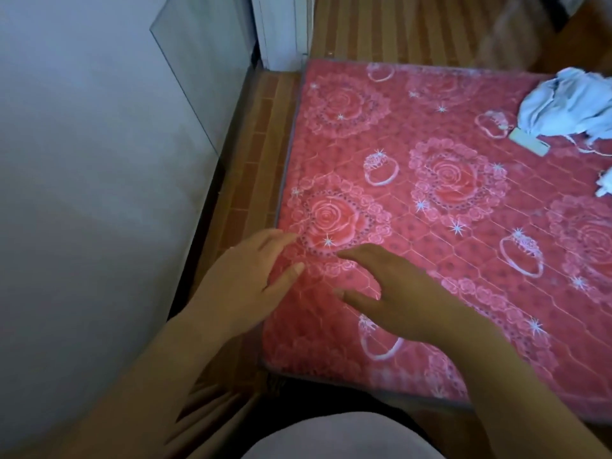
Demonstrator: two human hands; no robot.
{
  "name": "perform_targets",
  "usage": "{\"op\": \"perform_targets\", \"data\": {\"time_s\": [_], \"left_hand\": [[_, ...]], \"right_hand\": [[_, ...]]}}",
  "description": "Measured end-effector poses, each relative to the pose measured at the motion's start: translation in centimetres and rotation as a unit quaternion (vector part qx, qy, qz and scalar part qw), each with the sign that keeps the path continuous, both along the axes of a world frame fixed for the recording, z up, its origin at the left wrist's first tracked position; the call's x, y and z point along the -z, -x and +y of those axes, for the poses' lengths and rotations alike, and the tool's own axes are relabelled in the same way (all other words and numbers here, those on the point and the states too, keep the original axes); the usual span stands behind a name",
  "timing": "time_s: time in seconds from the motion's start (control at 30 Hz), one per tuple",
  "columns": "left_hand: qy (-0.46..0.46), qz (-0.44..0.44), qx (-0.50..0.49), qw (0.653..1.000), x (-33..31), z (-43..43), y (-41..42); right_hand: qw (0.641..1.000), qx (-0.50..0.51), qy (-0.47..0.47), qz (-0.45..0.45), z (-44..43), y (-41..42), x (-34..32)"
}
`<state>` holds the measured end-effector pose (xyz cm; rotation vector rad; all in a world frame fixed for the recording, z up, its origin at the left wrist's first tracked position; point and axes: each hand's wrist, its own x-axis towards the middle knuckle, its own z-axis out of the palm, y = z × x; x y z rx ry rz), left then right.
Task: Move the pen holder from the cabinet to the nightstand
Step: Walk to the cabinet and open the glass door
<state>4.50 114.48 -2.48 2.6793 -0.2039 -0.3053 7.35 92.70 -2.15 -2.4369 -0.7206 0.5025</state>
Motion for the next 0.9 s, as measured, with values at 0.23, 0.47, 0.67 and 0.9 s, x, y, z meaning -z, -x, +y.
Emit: {"op": "perform_targets", "data": {"time_s": [0.23,0.47,0.67,0.9], "left_hand": [[-0.053,0.01,-0.063,0.997,0.1,4.3,2.2],[-0.052,0.005,-0.12,0.991,0.7,10.0,3.1],[0.01,0.002,-0.116,0.993,1.2,17.6,0.8],[-0.004,-0.012,-0.099,0.995,-0.2,30.3,-0.3]], "right_hand": [[0.995,-0.094,-0.006,-0.022,5.3,-2.6,1.0],[0.99,-0.142,-0.024,-0.002,12.0,-3.0,1.6],[0.995,-0.101,0.006,-0.018,17.8,-4.8,1.2],[0.999,-0.049,0.02,-0.012,29.6,-5.0,1.3]]}}
